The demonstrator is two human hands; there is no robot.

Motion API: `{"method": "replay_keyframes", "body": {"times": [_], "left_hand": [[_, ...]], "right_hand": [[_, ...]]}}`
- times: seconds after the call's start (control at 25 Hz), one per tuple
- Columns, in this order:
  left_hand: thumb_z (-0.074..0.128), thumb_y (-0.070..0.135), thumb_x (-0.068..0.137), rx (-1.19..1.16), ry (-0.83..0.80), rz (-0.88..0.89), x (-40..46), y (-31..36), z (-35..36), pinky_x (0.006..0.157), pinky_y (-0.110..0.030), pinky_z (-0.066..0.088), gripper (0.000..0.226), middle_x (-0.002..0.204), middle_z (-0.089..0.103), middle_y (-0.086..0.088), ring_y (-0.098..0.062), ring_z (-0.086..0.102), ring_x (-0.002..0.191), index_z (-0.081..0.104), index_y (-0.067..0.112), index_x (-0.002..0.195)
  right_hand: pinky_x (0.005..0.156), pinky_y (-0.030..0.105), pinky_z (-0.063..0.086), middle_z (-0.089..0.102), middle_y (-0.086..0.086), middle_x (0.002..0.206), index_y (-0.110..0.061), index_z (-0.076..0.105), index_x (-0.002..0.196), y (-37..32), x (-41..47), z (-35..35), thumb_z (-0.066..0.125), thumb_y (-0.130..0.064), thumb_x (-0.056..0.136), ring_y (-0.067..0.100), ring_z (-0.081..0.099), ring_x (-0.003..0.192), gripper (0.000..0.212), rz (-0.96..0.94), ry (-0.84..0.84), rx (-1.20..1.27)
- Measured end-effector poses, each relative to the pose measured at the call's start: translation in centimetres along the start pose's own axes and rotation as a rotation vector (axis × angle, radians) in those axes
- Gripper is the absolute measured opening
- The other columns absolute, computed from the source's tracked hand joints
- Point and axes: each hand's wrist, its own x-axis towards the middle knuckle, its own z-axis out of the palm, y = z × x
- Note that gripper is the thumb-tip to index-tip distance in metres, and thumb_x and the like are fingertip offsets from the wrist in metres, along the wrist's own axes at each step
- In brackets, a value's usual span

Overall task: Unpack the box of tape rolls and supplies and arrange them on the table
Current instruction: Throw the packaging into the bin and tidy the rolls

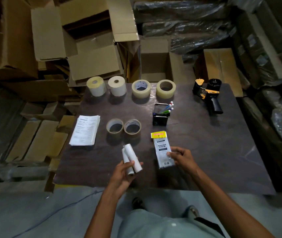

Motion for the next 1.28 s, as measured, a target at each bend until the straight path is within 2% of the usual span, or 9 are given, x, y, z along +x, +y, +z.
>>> {"method": "replay_keyframes", "body": {"times": [0.08, 0.2, 0.36, 0.6, 0.72, 0.84, 1.0, 1.16, 1.28], "left_hand": [[0.06, -0.005, 0.078, -0.01, -0.084, 0.032, -0.3, -1.5, 2.6, 0.085, -0.044, 0.057, 0.045, 0.112, 0.071, -0.015, -0.032, 0.071, 0.096, 0.057, -0.001, 0.123], [0.063, -0.008, 0.08, 0.041, -0.181, 0.063, -0.4, -4.2, 7.5, 0.089, -0.048, 0.057, 0.05, 0.126, 0.065, -0.02, -0.038, 0.066, 0.108, 0.054, -0.002, 0.129], [0.064, -0.008, 0.08, 0.094, -0.255, 0.04, -0.5, -9.4, 15.0, 0.087, -0.046, 0.058, 0.054, 0.132, 0.062, -0.02, -0.039, 0.065, 0.111, 0.051, -0.002, 0.132], [0.053, 0.015, 0.091, 0.037, -0.219, -0.119, -0.8, -20.2, 26.3, 0.102, -0.051, 0.046, 0.044, 0.136, 0.059, -0.019, -0.041, 0.055, 0.122, 0.053, -0.003, 0.132], [0.052, 0.018, 0.092, 0.016, -0.203, -0.178, -0.2, -25.0, 30.6, 0.109, -0.053, 0.036, 0.043, 0.133, 0.061, -0.021, -0.044, 0.052, 0.123, 0.056, -0.004, 0.128], [0.058, 0.015, 0.089, 0.062, -0.245, -0.217, 1.0, -28.8, 34.1, 0.11, -0.051, 0.037, 0.044, 0.131, 0.062, -0.02, -0.042, 0.054, 0.122, 0.056, -0.004, 0.128], [0.065, 0.0, 0.083, 0.358, -0.262, -0.145, 4.7, -32.6, 38.0, 0.086, -0.045, 0.057, 0.046, 0.124, 0.066, -0.021, -0.04, 0.064, 0.111, 0.055, -0.002, 0.128], [0.077, 0.01, 0.069, 0.79, -0.254, -0.004, 8.5, -35.9, 41.0, 0.088, -0.056, 0.056, 0.061, 0.113, 0.071, -0.02, -0.044, 0.066, 0.106, 0.059, 0.007, 0.127], [0.073, 0.018, 0.066, 1.054, -0.313, 0.134, 12.4, -39.1, 42.6, 0.093, -0.053, 0.054, 0.067, 0.124, 0.066, -0.011, -0.033, 0.063, 0.114, 0.057, 0.02, 0.131]], "right_hand": [[0.058, 0.03, 0.06, 0.075, 0.016, 0.092, 0.005, 0.067, 0.109, -0.4, -1.1, -2.1, 0.065, 0.007, 0.086, 0.022, 0.073, 0.07, 0.024, -0.016, 0.021, 0.043], [0.064, 0.032, 0.061, 0.073, 0.022, 0.101, 0.005, 0.067, 0.111, -1.3, -2.6, -6.7, 0.066, 0.006, 0.086, 0.027, 0.073, 0.079, 0.025, -0.065, 0.041, 0.08], [0.068, 0.032, 0.061, 0.073, 0.021, 0.102, 0.004, 0.067, 0.112, -2.9, -4.7, -14.9, 0.067, 0.003, 0.086, 0.033, 0.071, 0.09, 0.026, -0.131, 0.055, 0.09], [0.07, 0.031, 0.059, 0.074, 0.018, 0.103, -0.001, 0.068, 0.113, -4.3, -7.1, -30.8, 0.068, -0.001, 0.087, 0.029, 0.073, 0.09, 0.027, -0.159, 0.092, 0.119], [0.066, 0.03, 0.059, 0.075, 0.018, 0.1, 0.0, 0.068, 0.111, -4.9, -8.2, -37.4, 0.068, 0.002, 0.086, 0.026, 0.073, 0.085, 0.025, -0.149, 0.169, 0.167], [0.066, 0.031, 0.059, 0.075, 0.016, 0.099, -0.001, 0.068, 0.111, -5.0, -8.3, -43.0, 0.07, 0.0, 0.085, 0.027, 0.073, 0.086, 0.025, -0.135, 0.251, 0.153], [0.073, 0.038, 0.06, 0.075, 0.017, 0.1, 0.0, 0.068, 0.111, -3.9, -6.9, -48.4, 0.07, -0.001, 0.085, 0.031, 0.073, 0.089, 0.026, -0.114, 0.355, 0.145], [0.073, 0.039, 0.059, 0.075, 0.017, 0.095, 0.001, 0.07, 0.107, -1.8, -5.4, -52.6, 0.07, 0.001, 0.084, 0.028, 0.071, 0.081, 0.023, -0.108, 0.511, 0.14], [0.071, 0.035, 0.059, 0.074, 0.018, 0.094, 0.004, 0.07, 0.106, 0.5, -4.2, -55.6, 0.07, 0.004, 0.083, 0.021, 0.07, 0.074, 0.023, -0.024, 0.591, 0.132]]}}
